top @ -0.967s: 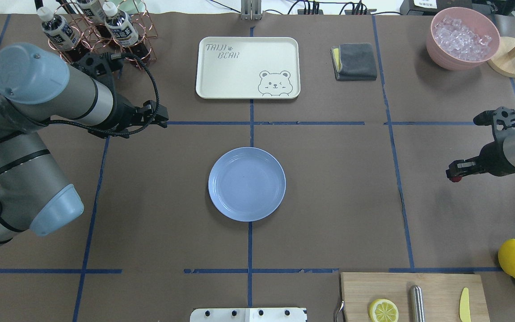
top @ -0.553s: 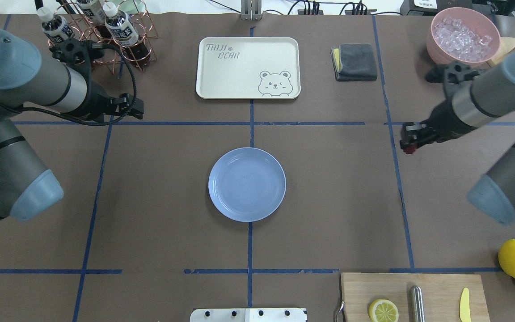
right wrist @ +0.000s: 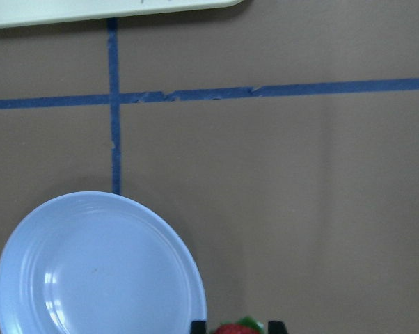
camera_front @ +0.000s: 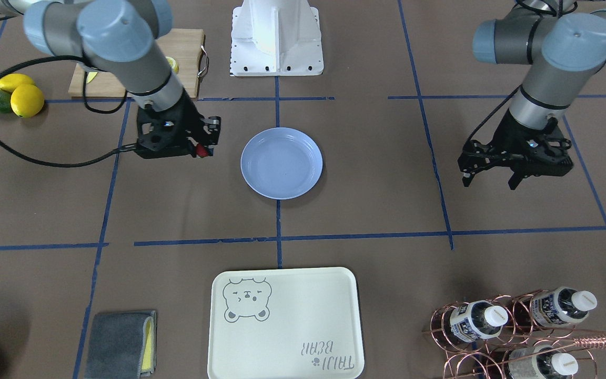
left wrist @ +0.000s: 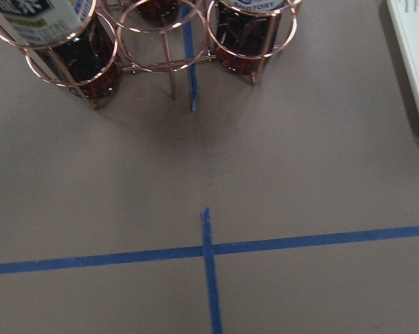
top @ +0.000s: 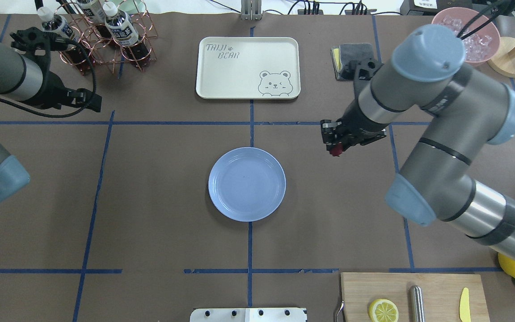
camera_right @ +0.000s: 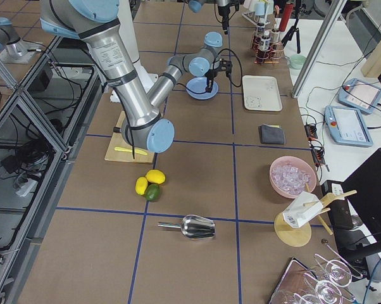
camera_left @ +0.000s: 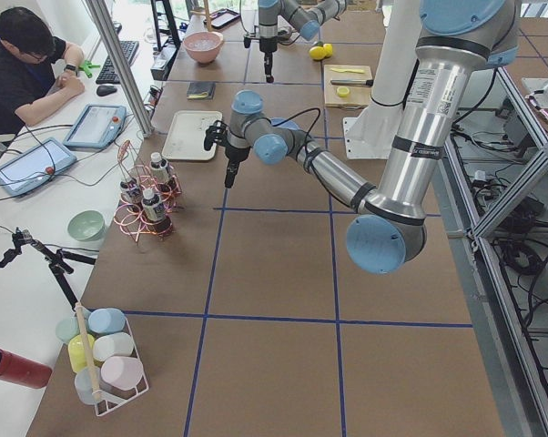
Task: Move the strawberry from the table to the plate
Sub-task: 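Lower the strawberry onto the plate center and open the right gripper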
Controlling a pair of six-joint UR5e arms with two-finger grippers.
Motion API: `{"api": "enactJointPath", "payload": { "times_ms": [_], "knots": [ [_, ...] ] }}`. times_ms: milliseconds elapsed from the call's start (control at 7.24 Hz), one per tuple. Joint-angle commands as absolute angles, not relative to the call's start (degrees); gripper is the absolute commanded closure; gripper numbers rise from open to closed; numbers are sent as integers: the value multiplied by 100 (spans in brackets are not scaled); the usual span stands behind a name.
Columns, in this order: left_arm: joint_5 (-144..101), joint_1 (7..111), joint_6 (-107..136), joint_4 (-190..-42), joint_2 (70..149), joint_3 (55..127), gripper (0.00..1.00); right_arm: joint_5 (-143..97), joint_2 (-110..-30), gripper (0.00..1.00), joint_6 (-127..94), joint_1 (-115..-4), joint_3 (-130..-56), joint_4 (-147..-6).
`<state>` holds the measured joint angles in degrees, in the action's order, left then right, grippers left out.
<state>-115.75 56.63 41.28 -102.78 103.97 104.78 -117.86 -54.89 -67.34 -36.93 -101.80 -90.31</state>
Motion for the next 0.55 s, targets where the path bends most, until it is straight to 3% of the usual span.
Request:
{"api": "enactJointPath", "payload": {
  "times_ms": [0,276,415],
  "knots": [
    [-11751,6116,3430,-10283,10336,10214,0,-11148,-4713,100,-7127,-3052,-9284,-8991],
    [-11751,6258,3208,-10283,10283,10125,0,-10864,-4335,100,-7572,-2717,-8241,-7995],
    [-11751,6267,3208,-10283,10283,10125,0,-10881,-4307,100,-7576,-2716,-8227,-8007]
  ]
}}
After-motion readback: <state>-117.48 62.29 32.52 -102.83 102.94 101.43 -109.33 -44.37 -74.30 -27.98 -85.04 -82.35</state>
